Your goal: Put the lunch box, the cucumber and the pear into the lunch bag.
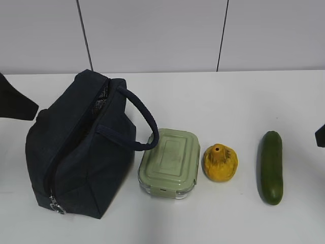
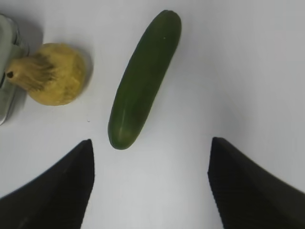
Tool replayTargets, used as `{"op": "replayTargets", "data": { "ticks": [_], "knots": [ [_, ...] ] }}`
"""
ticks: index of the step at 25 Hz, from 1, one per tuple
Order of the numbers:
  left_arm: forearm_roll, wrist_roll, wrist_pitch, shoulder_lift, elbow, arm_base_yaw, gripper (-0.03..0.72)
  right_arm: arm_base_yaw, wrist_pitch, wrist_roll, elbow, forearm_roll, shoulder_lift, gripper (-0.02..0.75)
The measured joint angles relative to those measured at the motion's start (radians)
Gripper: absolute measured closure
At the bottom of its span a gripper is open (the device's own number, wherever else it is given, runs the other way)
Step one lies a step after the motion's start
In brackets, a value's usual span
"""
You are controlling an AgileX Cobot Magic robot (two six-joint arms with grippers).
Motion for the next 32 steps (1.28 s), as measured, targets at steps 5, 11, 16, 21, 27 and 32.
{"op": "replayTargets", "data": {
  "ticks": [5, 11, 16, 21, 27, 32],
  "knots": [
    [0.031, -0.006, 0.016, 0.031, -0.003, -0.004, 0.368, 0.000, 0.004, -0.001, -0.075, 0.000, 0.094, 0.169],
    [0.038, -0.007, 0.021, 0.104, -0.003, -0.037, 0.368, 0.000, 0.013, -0.005, -0.115, 0.000, 0.168, 0.169],
    [0.038, -0.008, 0.027, 0.170, -0.003, -0.038, 0.456, -0.008, 0.016, -0.005, -0.140, 0.009, 0.231, 0.169],
    [0.038, -0.008, 0.012, 0.200, -0.003, -0.040, 0.663, -0.091, 0.047, -0.022, -0.180, 0.080, 0.322, 0.169],
    [0.038, -0.008, 0.002, 0.200, -0.003, -0.040, 0.684, -0.139, 0.066, -0.072, -0.237, 0.246, 0.482, 0.168],
    [0.038, -0.008, -0.007, 0.200, -0.003, -0.040, 0.685, -0.139, 0.063, -0.101, -0.259, 0.350, 0.607, 0.168]
  ]
}}
